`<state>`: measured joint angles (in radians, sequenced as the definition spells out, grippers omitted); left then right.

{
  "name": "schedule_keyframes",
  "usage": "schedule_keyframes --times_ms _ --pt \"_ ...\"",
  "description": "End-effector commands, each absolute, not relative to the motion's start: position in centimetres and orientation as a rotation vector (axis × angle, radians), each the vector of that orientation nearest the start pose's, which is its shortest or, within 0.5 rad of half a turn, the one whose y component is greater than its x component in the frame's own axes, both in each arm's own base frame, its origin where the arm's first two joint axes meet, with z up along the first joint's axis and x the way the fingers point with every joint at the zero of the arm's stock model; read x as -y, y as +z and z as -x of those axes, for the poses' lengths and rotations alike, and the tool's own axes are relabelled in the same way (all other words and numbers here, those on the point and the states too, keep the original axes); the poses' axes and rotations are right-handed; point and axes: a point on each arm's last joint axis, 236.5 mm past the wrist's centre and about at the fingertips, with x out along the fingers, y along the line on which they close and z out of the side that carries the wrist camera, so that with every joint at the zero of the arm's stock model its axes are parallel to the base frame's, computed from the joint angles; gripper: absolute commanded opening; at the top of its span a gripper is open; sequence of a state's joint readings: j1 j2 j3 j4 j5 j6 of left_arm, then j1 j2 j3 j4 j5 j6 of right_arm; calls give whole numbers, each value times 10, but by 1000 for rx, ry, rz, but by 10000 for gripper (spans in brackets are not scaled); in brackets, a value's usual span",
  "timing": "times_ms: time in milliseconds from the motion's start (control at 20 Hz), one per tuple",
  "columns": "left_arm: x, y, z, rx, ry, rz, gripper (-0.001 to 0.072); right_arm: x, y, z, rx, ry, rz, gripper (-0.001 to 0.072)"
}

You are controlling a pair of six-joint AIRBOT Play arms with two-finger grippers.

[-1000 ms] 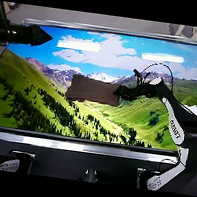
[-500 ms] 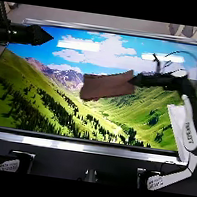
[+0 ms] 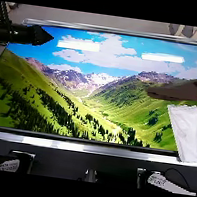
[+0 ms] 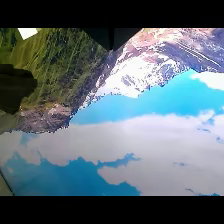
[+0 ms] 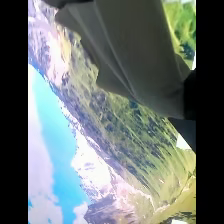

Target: Fold the shirts.

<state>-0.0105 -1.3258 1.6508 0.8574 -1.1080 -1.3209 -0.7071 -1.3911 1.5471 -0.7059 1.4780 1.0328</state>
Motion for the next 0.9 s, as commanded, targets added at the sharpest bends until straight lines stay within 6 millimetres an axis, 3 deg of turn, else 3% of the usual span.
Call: schedule_keyframes --times_ms 0,200,450,500,700,850 --pt "143 242 -463 -675 -578 302 21 177 183 -368 -778 136 -538 23" --pt "143 242 -463 -667 -587 279 21 226 184 -340 -734 9 -583 23" --pt "143 242 -463 -659 -595 254 21 255 183 -302 -751 -83 -573 23" --pt "143 242 -463 -659 -595 254 21 256 172 -287 -826 -115 -560 23" --pt "143 242 -463 -653 -601 237 21 265 102 -195 -1263 -361 -516 23" --pt "143 242 -463 -654 -601 237 21 247 42 -151 -1445 -402 -566 23"
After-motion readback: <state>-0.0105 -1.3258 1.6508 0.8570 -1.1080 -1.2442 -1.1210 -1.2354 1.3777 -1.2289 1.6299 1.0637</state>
